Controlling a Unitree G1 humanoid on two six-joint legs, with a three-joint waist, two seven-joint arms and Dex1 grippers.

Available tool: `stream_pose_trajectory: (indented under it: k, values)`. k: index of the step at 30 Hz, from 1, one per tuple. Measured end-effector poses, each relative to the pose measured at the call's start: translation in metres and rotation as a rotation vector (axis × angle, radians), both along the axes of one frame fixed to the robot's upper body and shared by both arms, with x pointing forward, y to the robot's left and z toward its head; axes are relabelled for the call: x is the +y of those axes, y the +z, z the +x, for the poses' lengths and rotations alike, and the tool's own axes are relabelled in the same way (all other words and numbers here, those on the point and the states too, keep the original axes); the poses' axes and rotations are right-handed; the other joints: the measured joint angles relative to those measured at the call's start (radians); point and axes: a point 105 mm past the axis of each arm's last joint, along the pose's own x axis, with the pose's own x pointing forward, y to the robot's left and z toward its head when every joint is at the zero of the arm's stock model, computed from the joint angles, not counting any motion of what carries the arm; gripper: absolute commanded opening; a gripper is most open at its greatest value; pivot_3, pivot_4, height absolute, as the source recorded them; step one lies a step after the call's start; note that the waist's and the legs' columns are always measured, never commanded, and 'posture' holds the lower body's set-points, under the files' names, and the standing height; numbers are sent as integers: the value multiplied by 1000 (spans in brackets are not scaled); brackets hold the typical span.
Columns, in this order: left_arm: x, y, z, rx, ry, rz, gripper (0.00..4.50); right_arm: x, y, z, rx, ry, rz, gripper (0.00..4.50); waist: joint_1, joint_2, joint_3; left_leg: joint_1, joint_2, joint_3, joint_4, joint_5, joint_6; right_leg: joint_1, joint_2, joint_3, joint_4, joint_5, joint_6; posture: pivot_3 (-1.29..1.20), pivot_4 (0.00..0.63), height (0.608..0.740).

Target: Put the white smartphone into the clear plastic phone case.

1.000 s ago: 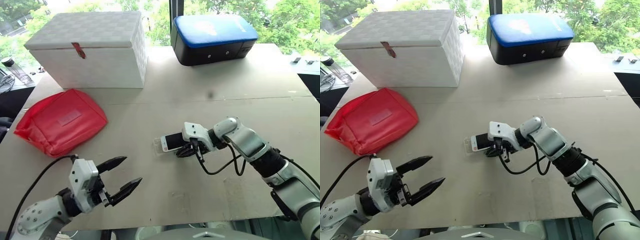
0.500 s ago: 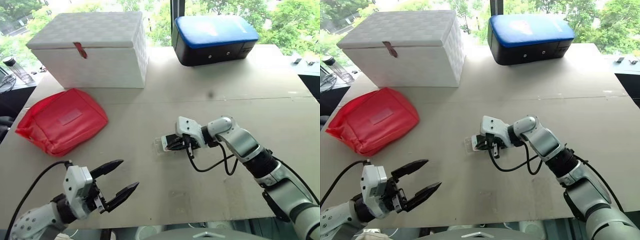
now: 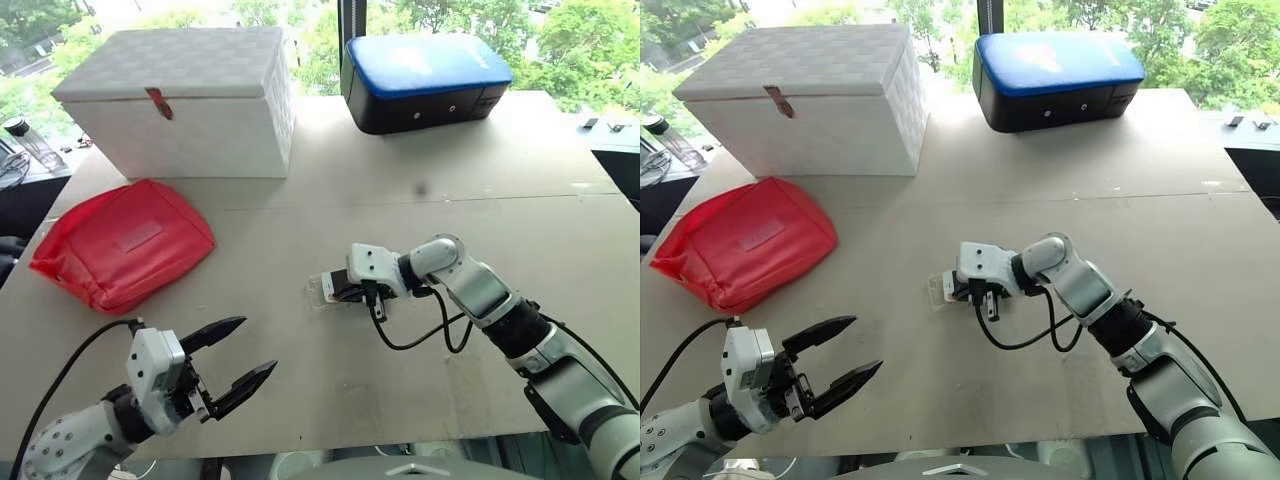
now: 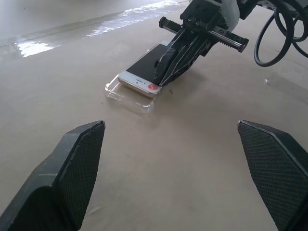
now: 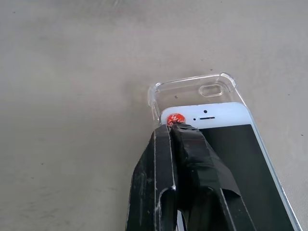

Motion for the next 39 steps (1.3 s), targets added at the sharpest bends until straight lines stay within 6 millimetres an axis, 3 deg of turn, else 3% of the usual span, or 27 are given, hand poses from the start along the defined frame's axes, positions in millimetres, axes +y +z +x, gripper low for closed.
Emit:
stream_pose_trajectory:
  k: [13, 18, 22, 29, 39]
  values:
    - [0, 0, 0, 1, -1, 0, 4500, 9, -7, 8, 57, 16, -42, 53, -3, 3, -6, 5, 2, 0, 0, 0, 0, 4, 3, 0, 1, 0, 0, 0, 150, 740]
    - [0, -1, 0, 3, 0, 0, 4500, 16, -13, 10, 100, 8, -57, 53, -12, 4, -7, 19, 2, 0, -3, -1, 0, 17, 3, 1, 0, -2, -3, 0, 150, 740]
    - [-1, -1, 0, 7, 2, -4, 4500, 20, -16, 12, 108, 2, -66, 53, -24, 5, -9, 21, 4, 0, -3, -1, 0, 18, 5, 1, 1, -3, -4, 0, 150, 740]
    - [-3, -3, 2, 6, 14, -6, 4500, 15, -18, 12, 112, 16, -77, 53, -18, 9, -13, 21, 3, 0, -3, -1, 0, 18, 4, 1, 0, -3, -4, 0, 150, 740]
    - [-15, -5, 17, -25, -40, -21, 4500, 13, -16, 25, 119, -98, 4, 53, -16, 10, -13, 21, 3, -1, -2, -1, 0, 18, 5, 1, 1, -3, -4, 0, 150, 740]
